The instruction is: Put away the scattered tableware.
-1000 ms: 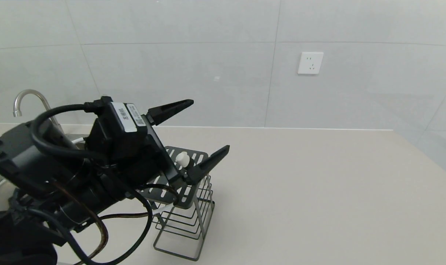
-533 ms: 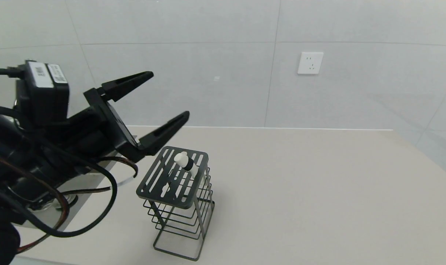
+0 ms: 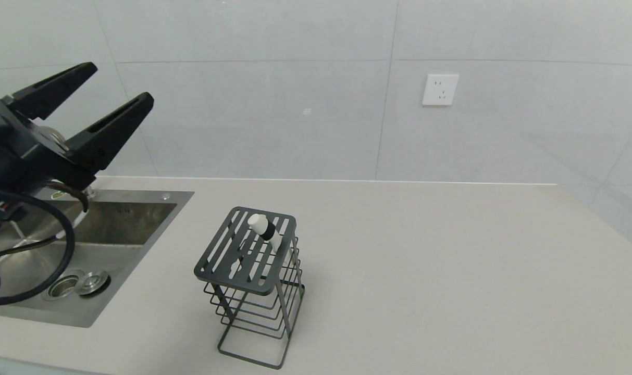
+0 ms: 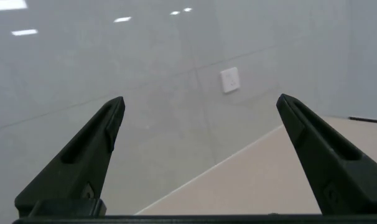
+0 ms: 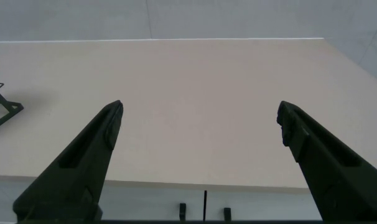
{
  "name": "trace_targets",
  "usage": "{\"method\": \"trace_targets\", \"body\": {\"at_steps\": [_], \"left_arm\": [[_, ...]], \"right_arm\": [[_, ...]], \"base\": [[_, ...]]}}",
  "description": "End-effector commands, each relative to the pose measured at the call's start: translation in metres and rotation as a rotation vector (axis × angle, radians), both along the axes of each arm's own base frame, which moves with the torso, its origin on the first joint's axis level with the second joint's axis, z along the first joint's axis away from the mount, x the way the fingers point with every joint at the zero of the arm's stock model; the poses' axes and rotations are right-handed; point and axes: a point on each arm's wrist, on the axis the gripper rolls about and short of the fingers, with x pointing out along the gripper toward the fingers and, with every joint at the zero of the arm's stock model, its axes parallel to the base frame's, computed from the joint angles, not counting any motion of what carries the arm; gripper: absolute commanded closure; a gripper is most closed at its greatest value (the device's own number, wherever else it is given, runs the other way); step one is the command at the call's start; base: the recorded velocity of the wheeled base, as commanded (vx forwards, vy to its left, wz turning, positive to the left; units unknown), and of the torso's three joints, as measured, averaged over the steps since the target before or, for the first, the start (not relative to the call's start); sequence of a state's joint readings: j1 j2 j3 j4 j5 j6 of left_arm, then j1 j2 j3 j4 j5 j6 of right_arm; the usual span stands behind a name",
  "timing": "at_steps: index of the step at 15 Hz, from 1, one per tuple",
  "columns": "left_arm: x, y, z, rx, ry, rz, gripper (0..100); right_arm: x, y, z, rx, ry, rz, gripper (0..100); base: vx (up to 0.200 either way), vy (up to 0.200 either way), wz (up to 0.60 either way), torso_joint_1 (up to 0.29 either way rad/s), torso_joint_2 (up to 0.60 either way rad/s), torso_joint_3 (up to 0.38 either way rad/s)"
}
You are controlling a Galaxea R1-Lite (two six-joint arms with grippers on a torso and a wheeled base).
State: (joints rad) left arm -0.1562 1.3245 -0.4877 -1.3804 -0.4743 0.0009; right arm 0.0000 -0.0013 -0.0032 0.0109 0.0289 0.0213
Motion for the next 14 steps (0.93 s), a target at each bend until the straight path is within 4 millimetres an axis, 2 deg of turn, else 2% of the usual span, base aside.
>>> {"method": "trace_targets", "body": {"at_steps": [1,3,4,5,8,10,11,13,14], "left_arm": [[-0.079,0.017,-0.004,-0.017,-0.106,0.048,0],[-0.117,0.023,-0.011,-0.039,-0.156,0.099,0],[-0.146,0.027,-0.014,-0.064,-0.187,0.132,0],[-0.166,0.029,-0.020,-0.071,-0.190,0.133,0],[-0.216,0.032,-0.067,-0.049,-0.137,0.209,0],[-0.231,0.031,-0.085,-0.040,-0.091,0.239,0],[-0.231,0.030,-0.094,-0.037,-0.056,0.253,0],[-0.217,0.030,-0.125,-0.023,0.095,0.272,0],[-0.208,0.030,-0.149,-0.014,0.202,0.282,0]], "right_arm": [[0.000,0.000,0.000,0.000,0.001,0.000,0],[0.000,0.000,0.000,0.000,0.001,0.000,0],[0.000,0.000,0.000,0.000,0.001,0.000,0],[0.000,0.000,0.000,0.000,0.001,0.000,0],[0.000,0.000,0.000,0.000,0.001,0.000,0],[0.000,0.000,0.000,0.000,0.001,0.000,0],[0.000,0.000,0.000,0.000,0.001,0.002,0],[0.000,0.000,0.000,0.000,0.001,0.000,0],[0.000,0.000,0.000,0.000,0.001,0.000,0]], "base": [[0.000,0.000,0.00,0.000,0.00,0.000],[0.000,0.000,0.00,0.000,0.00,0.000],[0.000,0.000,0.00,0.000,0.00,0.000],[0.000,0.000,0.00,0.000,0.00,0.000],[0.000,0.000,0.00,0.000,0.00,0.000],[0.000,0.000,0.00,0.000,0.00,0.000],[0.000,0.000,0.00,0.000,0.00,0.000],[0.000,0.000,0.00,0.000,0.00,0.000],[0.000,0.000,0.00,0.000,0.00,0.000]]}}
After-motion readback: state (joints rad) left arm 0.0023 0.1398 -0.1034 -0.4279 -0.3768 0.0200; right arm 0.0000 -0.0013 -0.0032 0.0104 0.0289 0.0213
